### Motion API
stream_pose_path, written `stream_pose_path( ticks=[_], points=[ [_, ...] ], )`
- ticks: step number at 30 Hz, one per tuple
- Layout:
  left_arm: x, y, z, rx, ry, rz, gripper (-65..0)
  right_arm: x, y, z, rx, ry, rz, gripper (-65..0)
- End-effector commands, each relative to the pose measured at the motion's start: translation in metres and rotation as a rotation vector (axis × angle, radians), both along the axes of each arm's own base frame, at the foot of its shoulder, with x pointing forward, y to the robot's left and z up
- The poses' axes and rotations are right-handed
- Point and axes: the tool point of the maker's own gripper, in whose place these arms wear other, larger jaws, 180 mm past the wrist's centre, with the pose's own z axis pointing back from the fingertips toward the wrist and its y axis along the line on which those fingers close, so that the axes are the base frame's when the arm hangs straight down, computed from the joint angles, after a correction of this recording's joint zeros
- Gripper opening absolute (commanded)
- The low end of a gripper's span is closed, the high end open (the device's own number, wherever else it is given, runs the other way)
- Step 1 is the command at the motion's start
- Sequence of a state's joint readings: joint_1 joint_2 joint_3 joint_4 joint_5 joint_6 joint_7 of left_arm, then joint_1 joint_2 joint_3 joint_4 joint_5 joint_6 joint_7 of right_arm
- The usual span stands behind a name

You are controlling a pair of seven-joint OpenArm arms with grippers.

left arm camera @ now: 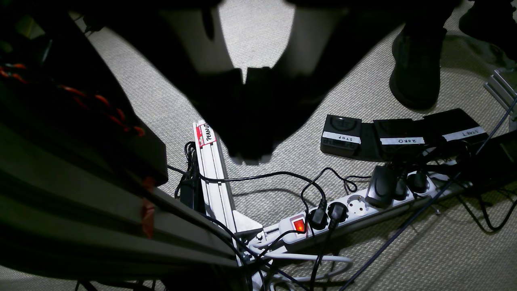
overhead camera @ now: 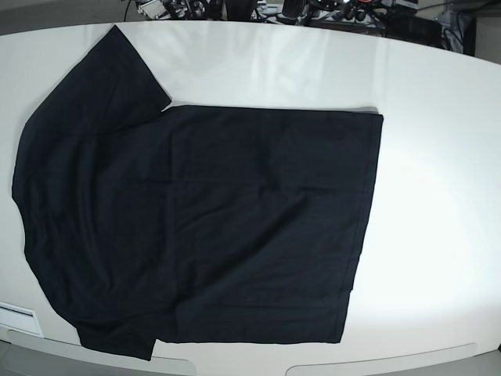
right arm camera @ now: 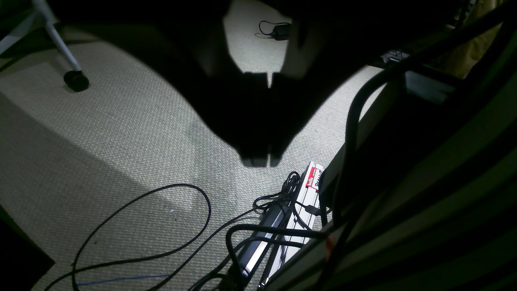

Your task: Fold the T-shirt properly

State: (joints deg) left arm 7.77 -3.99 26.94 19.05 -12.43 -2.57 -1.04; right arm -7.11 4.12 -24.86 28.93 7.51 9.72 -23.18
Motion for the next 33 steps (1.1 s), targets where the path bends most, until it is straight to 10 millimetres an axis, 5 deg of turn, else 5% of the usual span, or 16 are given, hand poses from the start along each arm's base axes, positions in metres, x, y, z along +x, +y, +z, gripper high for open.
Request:
stream_pose_path(
  ticks=[1, 30, 33],
  points=[
    [-0.001, -0.001, 0.001, -0.009, -0.005, -0.002, -65.0, 0.005, 0.000, 0.001, 0.007, -0.011, 0.000, -65.0],
    [-0.004, -0.005, 0.002, -0.020, -0.008, -0.001, -65.0, 0.007, 0.002, 0.001, 0.012, -0.020, -0.001, -65.0],
    [-0.013, -0.004, 0.002, -0.016, 0.008, -0.003, -65.0, -0.004, 0.000, 0.001, 0.003, 0.011, 0.002, -65.0]
  ],
)
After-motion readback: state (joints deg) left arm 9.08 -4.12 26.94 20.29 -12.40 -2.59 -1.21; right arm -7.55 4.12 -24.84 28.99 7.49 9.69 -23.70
